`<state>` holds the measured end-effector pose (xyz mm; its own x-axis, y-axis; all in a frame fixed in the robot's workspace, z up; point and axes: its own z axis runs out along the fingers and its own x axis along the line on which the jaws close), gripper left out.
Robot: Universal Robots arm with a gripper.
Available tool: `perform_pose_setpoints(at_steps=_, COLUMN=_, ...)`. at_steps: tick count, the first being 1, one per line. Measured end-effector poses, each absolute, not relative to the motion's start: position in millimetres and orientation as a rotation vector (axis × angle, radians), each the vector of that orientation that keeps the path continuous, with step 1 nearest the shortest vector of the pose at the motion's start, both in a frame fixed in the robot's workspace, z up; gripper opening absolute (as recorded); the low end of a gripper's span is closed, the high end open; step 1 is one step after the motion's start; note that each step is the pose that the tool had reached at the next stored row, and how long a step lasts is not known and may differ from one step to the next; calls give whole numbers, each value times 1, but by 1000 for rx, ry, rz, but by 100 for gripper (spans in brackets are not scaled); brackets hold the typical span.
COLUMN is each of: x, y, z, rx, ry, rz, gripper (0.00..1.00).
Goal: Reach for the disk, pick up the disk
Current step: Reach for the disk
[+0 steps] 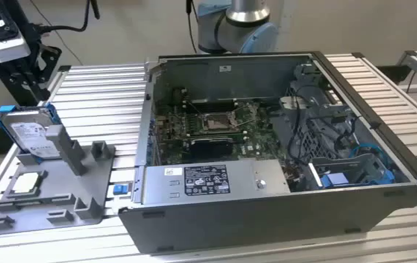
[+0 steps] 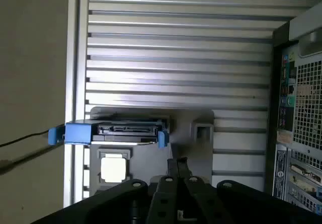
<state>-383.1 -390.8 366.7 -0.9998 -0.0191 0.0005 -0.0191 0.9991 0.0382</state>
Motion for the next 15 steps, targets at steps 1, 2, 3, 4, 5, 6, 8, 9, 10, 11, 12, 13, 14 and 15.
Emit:
perform_pose_setpoints(at_steps=1, x=-383, y=-391, z=367, rx=30, ry=-3140, rz=-60, gripper=0)
perform_pose_setpoints(at_steps=2, x=-383, y=-391, z=367, rx=30, ry=-3140, rz=-60, gripper=0)
perform_pose_setpoints(at_steps=3, x=-383, y=-391, z=367, rx=30, ry=-3140, rz=-60, gripper=0)
perform_pose_setpoints(at_steps=4, x=-383, y=-391, z=367, rx=30, ry=-3140, rz=-60, gripper=0)
perform_pose_setpoints(at_steps=5, x=-383, y=-391, z=367, rx=30, ry=-3140, rz=-60, gripper=0)
perform_pose_setpoints(at_steps=6, x=-383, y=-391, z=367, rx=30, ry=-3140, rz=-60, gripper=0)
perform_pose_setpoints(at_steps=8, x=-383, y=-391, z=367, rx=30, ry=-3140, rz=-60, gripper=0)
perform_pose_setpoints(at_steps=9, x=-383, y=-391, z=367, rx=30, ry=-3140, rz=-60, gripper=0)
perform_pose_setpoints(at_steps=10, x=-383, y=-391, z=367, rx=30, ry=-3140, rz=-60, gripper=0)
perform_pose_setpoints(at_steps=11, x=-383, y=-391, z=367, rx=30, ry=-3140, rz=-60, gripper=0)
perform_pose_setpoints(at_steps=12, x=-383, y=-390, z=367, rx=30, ry=-3140, rz=-60, gripper=0)
perform_pose_setpoints(at_steps=13, x=-383, y=-390, z=367, rx=30, ry=-3140, rz=-60, gripper=0)
perform_pose_setpoints(at_steps=14, x=-384, y=-388, z=367, rx=30, ry=-3140, rz=-60, gripper=0)
perform_pose_setpoints(at_steps=15, x=-385, y=-386, z=367, rx=30, ry=-3140, rz=-60, gripper=0)
